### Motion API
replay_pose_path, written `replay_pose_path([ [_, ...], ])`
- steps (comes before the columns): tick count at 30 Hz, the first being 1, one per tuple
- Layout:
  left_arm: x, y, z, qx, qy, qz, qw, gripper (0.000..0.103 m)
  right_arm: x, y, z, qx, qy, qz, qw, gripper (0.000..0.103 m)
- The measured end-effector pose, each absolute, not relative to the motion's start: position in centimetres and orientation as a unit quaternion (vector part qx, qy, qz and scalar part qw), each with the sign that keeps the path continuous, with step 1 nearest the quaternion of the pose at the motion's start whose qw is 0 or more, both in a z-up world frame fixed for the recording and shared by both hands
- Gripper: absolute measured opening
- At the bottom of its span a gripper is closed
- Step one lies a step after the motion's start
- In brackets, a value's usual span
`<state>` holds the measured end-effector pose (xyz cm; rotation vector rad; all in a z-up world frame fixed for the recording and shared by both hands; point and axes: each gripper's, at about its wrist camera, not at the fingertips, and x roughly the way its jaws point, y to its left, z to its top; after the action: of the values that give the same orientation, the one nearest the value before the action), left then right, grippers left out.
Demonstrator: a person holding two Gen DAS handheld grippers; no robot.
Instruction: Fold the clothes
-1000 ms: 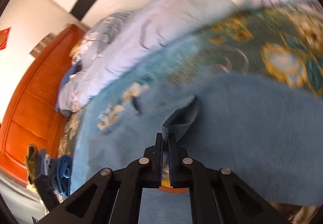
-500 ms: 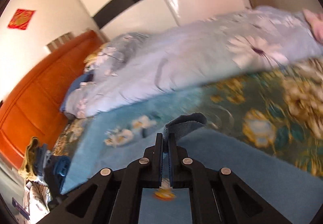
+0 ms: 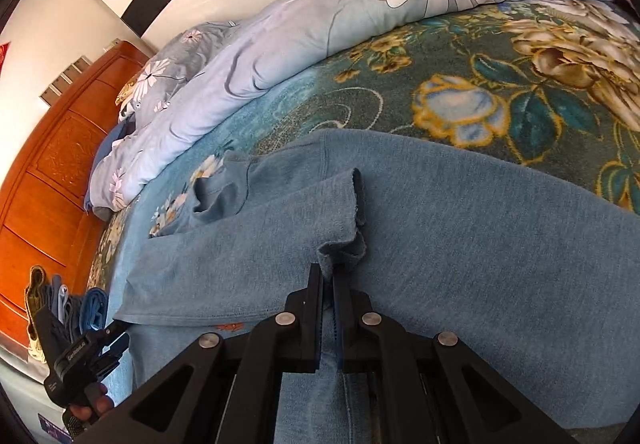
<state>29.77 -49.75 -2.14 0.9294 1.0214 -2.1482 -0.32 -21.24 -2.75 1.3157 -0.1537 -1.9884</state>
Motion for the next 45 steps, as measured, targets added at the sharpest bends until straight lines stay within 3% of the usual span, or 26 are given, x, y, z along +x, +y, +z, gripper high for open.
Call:
replay_pose_path([
  [3, 31.3, -48.9, -1.1, 0.359, 0.342, -0.811, 0.310, 0.059, -0.2, -20.9, -2.0, 0.506, -0.054, -0.781, 0.361, 0.009],
  [6, 33.3, -48.1, -0.2, 0.367, 0.318, -0.813, 0.320, 0.060, 1.0, -19.8, 0.0, 0.489, -0.058, -0.798, 0.349, 0.027],
  [10, 36.5, -46.9, 0.9, 0.373, 0.292, -0.817, 0.328, 0.061, 2.8, -14.0, 1.3, 0.464, -0.066, -0.822, 0.323, 0.037],
  [12, 38.1, -46.3, 1.2, 0.378, 0.282, -0.817, 0.333, 0.067, 3.7, -9.4, 1.5, 0.457, -0.071, -0.839, 0.288, 0.041],
  [19, 40.2, -45.1, 1.3, 0.387, 0.284, -0.812, 0.331, 0.067, 4.4, 6.7, 1.3, 0.466, -0.142, -0.863, 0.132, 0.044],
  [25, 39.0, -44.2, 2.6, 0.378, 0.292, -0.821, 0.313, 0.067, 3.8, 11.4, -0.6, 0.481, -0.217, -0.843, 0.103, 0.045],
  [31, 38.1, -43.0, 3.3, 0.383, 0.274, -0.828, 0.304, 0.067, 3.3, 10.5, -1.0, 0.473, -0.242, -0.839, 0.119, 0.045],
  [34, 38.0, -42.9, 3.2, 0.388, 0.275, -0.825, 0.305, 0.067, 3.3, 10.4, -1.4, 0.466, -0.251, -0.839, 0.122, 0.040],
  [38, 38.2, -43.2, 2.9, 0.386, 0.294, -0.820, 0.302, 0.067, 2.9, 10.9, -1.8, 0.467, -0.269, -0.833, 0.122, 0.009],
  [45, 38.1, -43.2, 2.5, 0.396, 0.277, -0.818, 0.311, 0.067, 1.7, 9.2, 1.3, 0.448, -0.250, -0.844, 0.156, 0.006],
])
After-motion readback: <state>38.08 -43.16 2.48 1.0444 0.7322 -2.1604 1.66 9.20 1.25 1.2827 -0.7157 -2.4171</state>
